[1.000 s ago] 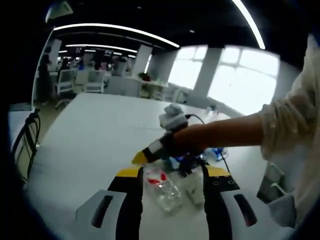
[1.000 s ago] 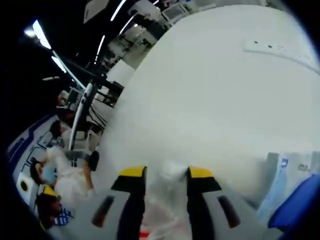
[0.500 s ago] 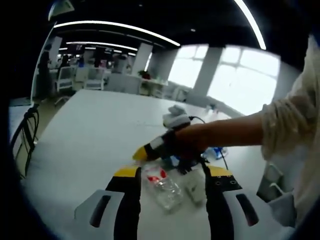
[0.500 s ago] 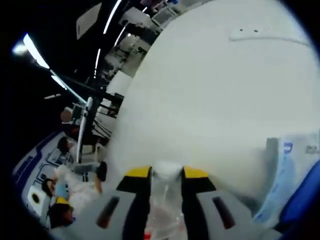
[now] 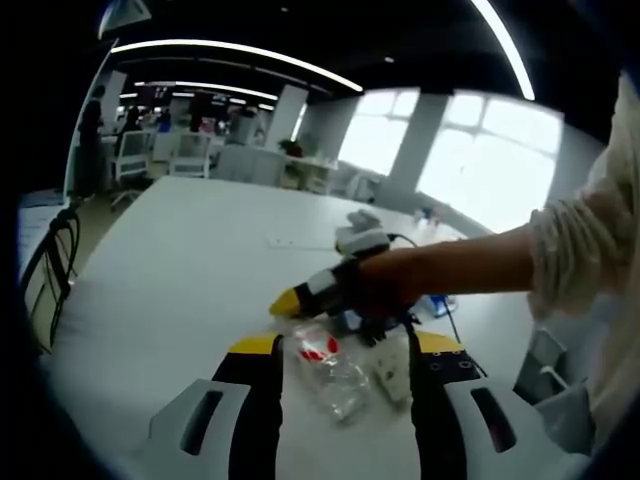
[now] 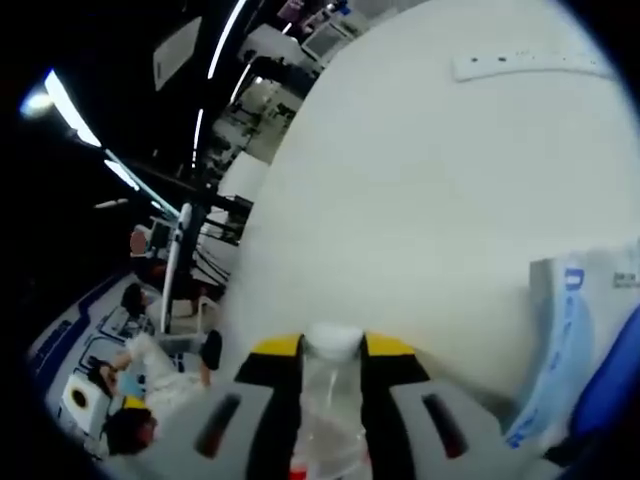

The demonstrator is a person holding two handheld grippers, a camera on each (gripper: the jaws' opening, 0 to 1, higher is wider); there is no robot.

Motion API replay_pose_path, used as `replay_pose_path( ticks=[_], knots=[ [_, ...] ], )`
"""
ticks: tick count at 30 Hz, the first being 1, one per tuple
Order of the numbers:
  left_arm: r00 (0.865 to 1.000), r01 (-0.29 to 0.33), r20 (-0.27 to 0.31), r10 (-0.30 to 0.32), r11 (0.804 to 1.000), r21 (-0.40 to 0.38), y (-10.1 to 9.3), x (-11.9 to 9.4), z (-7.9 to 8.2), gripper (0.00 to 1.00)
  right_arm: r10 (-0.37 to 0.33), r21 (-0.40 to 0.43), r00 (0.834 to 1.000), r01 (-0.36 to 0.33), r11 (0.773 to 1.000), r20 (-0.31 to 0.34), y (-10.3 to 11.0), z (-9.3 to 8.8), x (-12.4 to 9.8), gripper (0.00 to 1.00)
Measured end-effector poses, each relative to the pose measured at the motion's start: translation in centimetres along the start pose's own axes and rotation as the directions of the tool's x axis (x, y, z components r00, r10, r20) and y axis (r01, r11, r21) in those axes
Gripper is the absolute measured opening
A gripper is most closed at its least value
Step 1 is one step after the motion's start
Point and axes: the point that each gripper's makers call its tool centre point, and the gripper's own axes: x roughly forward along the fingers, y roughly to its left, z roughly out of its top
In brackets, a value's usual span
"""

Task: Arrange the tabletop items into an orderly group along one side of the table until the central work area is clear of visible clutter.

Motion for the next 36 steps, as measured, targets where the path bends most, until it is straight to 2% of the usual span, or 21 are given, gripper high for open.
replay_pose_path(
  ticks=[17, 27, 32, 36],
  knots=[
    [1.0, -0.001, -0.009, 0.001, 1.0, 0.006, 0.7, 0.3, -0.6, 0.46, 0.041, -0.046, 0.997, -0.039, 0.998, 0.058, 1.4, -0.1, -1.2, 0.17],
    [1.0, 0.011, -0.017, -0.011, 1.0, 0.007, 1.3, 0.5, -1.0, 0.48, 0.078, -0.156, 0.992, -0.062, 0.986, 0.096, 3.6, -0.3, -2.6, 0.17],
    [0.999, 0.037, -0.021, -0.037, 0.999, 0.013, 1.4, 0.8, -1.3, 0.52, 0.099, -0.226, 0.989, -0.072, 0.971, 0.11, 4.7, -0.5, -3.2, 0.17],
    [0.997, 0.067, -0.029, -0.066, 0.998, 0.012, 1.3, 1.1, -1.6, 0.54, 0.107, -0.245, 0.987, -0.074, 0.967, 0.123, 5.2, -0.8, -3.8, 0.17]
  ],
)
